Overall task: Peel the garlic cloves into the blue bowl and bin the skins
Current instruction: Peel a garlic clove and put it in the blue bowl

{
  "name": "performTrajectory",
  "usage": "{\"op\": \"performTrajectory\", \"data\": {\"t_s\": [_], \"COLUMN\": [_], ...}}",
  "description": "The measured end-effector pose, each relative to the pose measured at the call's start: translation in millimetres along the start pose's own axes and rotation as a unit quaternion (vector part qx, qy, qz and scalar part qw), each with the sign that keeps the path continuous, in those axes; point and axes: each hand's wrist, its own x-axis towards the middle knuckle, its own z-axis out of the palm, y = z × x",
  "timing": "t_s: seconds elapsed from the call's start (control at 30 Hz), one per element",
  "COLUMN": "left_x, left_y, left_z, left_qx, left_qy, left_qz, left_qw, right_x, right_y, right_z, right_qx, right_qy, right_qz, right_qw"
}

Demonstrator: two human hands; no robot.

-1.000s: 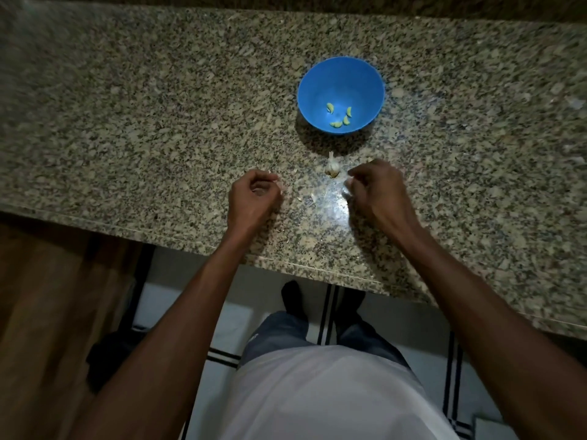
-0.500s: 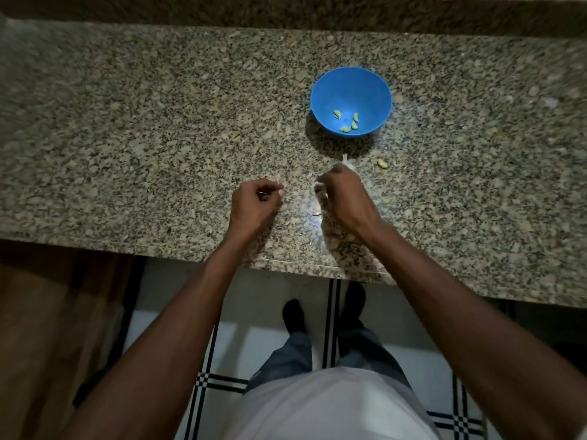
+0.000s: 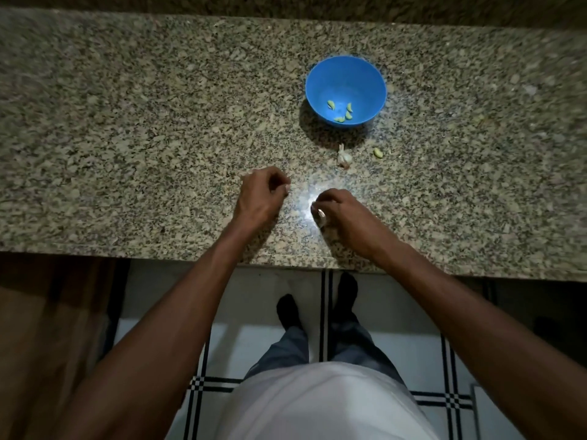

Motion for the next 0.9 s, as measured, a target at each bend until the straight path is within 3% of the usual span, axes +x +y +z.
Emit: {"op": "performTrajectory", "data": {"t_s": [0.13, 0.3, 0.47, 0.63, 0.9], "left_x": [-7, -11, -19, -26, -30], "left_y": [-2, -9, -13, -19, -20], "left_z": [7, 6, 7, 9, 12], "left_qx": [0.003, -0.007, -0.003, -0.014, -0.016], "left_qy": [0.006, 0.020, 0.021, 0.040, 0.041], "left_qz": [0.029, 0.026, 0.021, 0.024, 0.016], "left_qw": [1.000, 0.999, 1.000, 0.999, 0.999], "right_x": [-9, -11, -2, 1, 21], "right_y": [11, -1, -26, -15, -14], "right_z": [-2, 23, 31, 12, 15], "right_qx": [0.078, 0.063, 0.065, 0.130, 0.057], "right_qy": [0.109, 0.061, 0.108, 0.159, 0.032], "right_qz": [0.106, 0.105, 0.084, 0.146, 0.114], "right_qw": [0.985, 0.991, 0.989, 0.968, 0.991]}}
